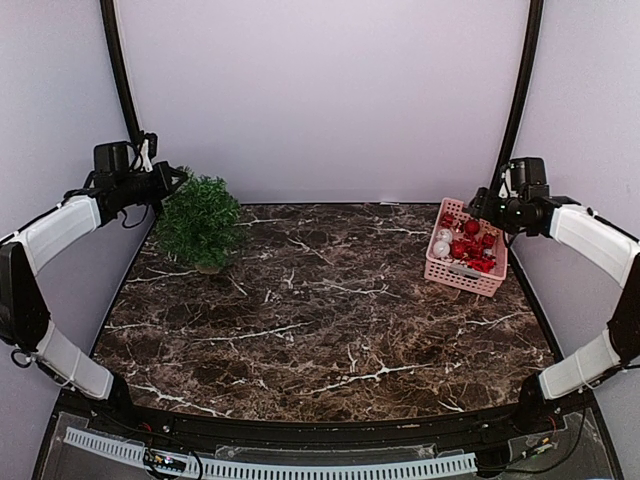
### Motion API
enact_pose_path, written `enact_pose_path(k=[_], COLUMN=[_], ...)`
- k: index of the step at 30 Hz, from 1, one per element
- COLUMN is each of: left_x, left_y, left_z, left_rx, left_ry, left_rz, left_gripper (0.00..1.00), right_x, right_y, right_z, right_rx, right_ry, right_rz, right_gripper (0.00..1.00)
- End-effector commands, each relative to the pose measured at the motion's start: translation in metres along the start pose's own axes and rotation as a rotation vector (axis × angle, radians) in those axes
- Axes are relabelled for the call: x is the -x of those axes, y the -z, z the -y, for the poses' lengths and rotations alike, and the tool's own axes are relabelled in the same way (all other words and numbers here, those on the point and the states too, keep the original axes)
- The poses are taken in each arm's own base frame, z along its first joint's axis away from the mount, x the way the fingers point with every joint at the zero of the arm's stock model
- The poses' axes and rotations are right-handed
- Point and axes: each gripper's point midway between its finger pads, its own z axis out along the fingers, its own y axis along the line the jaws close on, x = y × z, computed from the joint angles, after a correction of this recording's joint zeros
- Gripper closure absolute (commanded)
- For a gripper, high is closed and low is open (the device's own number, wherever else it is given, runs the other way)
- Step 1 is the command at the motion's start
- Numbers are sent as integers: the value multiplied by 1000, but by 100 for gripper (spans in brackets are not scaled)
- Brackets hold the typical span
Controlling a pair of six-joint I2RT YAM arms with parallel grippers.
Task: Decorate the small christmas tree
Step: Pick up the Christmas tree at the corner of the board, then place the Christmas tree at the center of the board.
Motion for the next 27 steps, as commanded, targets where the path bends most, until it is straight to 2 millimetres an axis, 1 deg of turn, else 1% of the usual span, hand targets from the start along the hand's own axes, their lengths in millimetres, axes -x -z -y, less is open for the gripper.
enact_pose_path(k=[1,4,5,6,8,11,12,13,14,15,16,17,18,19,20,21,22,27], left_x=[9,2,-1,-3,-11,-18,-26,-27,-37,-39,-47,-49,-57,-59,-65,-67,-72,-83], left_y=[19,20,21,21,21,21,21,20,17,16,13,12,9,8,5,4,0,-7], left_z=[52,71,81,86,107,129,140,146,155,161,170,174,182,188,195,199,205,219], left_rx=[-125,-167,-189,-201,-247,-307,-335,-354,-379,-394,-416,-430,-448,-465,-480,-491,-503,-549], left_ry=[-42,-44,-45,-46,-53,-46,-44,-36,-29,-28,-23,-22,-16,-20,-23,-27,-28,-26], left_rz=[59,46,43,41,30,19,3,2,-21,-24,-45,-46,-65,-62,-77,-77,-91,-108], left_gripper=[100,100,100,100,100,100,100,100,100,100,100,100,100,100,100,100,100,100], right_x=[8,7,7,7,6,6,5,5,4,3,2,1,-1,-1,-2,-3,-3,-5], right_y=[14,17,18,19,20,20,20,21,20,20,20,19,19,19,19,18,19,20], right_z=[-1,0,0,0,-1,-1,-2,-2,-2,-2,-2,-2,-1,-1,-2,-2,-2,0], right_rx=[3,1,3,3,7,11,13,16,18,18,18,18,16,17,19,18,20,12], right_ry=[6,2,2,0,0,-5,-6,-8,-9,-11,-12,-12,-12,-13,-13,-12,-11,-8], right_rz=[53,57,57,60,61,60,60,61,59,59,59,56,53,52,51,49,48,50], right_gripper=[24,24,24,24,24,24,24,24,24,24,24,24,24,24,24,24,24,24])
